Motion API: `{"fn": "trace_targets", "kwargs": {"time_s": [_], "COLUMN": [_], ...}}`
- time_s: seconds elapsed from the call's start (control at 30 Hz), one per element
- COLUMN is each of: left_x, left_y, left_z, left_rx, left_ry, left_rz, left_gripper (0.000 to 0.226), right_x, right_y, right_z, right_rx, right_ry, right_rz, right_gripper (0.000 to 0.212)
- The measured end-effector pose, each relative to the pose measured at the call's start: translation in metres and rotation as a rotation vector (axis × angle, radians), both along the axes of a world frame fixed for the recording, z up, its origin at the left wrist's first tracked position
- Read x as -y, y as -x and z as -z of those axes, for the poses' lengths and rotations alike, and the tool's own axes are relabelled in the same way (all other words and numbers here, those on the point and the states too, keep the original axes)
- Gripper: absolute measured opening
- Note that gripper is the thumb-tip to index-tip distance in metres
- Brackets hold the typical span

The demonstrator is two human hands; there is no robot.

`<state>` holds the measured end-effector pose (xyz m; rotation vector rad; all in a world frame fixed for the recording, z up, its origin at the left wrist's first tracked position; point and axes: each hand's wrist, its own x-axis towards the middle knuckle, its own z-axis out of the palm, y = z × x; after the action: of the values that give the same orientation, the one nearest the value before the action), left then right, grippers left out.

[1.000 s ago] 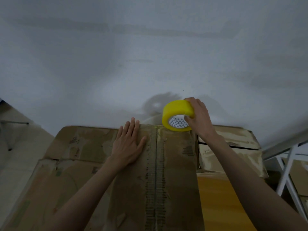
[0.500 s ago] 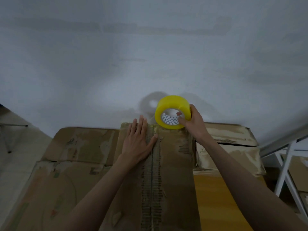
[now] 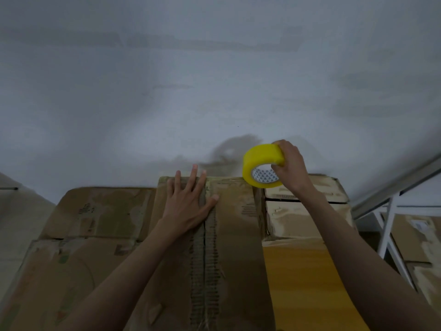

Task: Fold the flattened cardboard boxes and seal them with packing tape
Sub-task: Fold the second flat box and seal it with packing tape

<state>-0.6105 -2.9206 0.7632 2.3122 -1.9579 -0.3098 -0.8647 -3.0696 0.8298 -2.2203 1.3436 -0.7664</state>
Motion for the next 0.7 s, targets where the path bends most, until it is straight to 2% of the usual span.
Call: {"fn": "trace_targets", "kwargs": {"time_s": [0.1,0.43,0.57,0.7], "left_x": [0.006,0.026,0.014,-0.003], "left_y": [0.01,0.076,0.072,0.072], "left_z": [-0.005,-0.005,0.002,0.01], "left_rx": [-0.003,-0.083,-0.06,-0.009], "left_ry": [-0.017,0.021,0.041,0.081], "left_rz": [-0.019,-0.113,-0.105,-0.077], "left_gripper": [0.09,0.133,0.134,0.126], "right_x": [0.006,0.001,-0.006,-0.017], "right_y": [0.001,0.004,0.001,0.008], "right_z": [0.0,0.001,0.0,0.004], "right_rx": [-0.004,0.038,0.023,0.029], "right_ry": [-0.023,0.023,0.027,0.039], "right_rz": [0.027,-0.038,-0.066,-0.101], "right_gripper": [0.05,0.049,0.052,0.06]}}
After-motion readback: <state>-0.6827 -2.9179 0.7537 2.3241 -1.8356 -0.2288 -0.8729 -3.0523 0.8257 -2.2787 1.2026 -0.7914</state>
